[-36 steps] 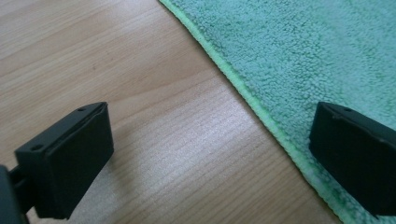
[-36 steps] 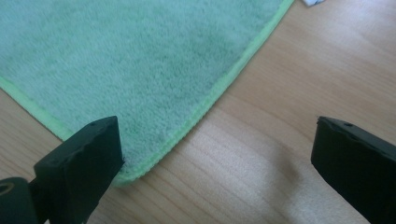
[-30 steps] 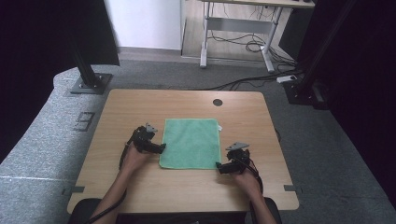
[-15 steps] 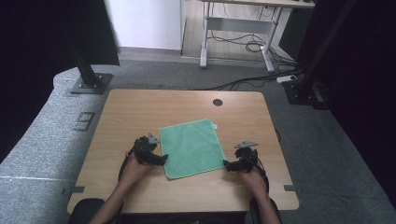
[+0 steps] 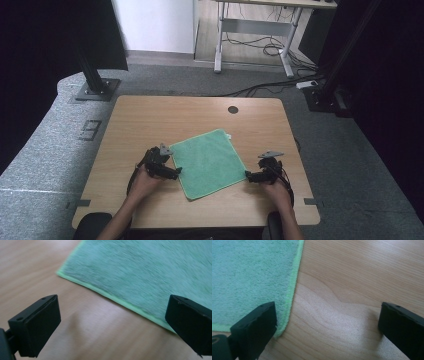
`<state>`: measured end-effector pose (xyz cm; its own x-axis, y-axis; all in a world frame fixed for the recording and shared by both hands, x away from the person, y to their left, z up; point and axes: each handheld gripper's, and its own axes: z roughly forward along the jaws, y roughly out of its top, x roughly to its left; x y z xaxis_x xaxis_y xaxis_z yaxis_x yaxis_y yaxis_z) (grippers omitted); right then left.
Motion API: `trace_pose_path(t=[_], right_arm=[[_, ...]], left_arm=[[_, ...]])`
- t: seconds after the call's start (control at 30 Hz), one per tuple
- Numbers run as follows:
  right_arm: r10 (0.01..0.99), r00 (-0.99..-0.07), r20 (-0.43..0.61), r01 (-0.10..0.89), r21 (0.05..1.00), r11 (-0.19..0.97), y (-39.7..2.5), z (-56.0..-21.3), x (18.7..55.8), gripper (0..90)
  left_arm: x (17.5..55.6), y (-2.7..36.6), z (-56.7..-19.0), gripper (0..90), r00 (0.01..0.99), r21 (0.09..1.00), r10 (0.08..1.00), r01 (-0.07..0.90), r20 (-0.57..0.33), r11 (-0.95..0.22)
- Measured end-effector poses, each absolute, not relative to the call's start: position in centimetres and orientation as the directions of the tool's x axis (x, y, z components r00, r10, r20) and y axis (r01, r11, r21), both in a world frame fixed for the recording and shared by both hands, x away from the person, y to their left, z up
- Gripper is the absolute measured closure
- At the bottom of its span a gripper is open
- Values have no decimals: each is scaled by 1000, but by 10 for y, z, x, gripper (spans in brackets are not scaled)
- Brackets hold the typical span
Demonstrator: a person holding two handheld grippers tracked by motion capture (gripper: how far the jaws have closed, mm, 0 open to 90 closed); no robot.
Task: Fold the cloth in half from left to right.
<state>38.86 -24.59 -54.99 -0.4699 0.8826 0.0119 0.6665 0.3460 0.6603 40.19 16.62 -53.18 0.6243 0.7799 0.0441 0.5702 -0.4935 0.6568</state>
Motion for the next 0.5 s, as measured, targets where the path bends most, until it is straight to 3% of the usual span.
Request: trace_pose_path(t=[0.5], right_arm=[[881,-473,13,647,684,337,-248,-553,387,0]], left_arm=[[469,185,-526,10,536,667,844,617,33,-418]])
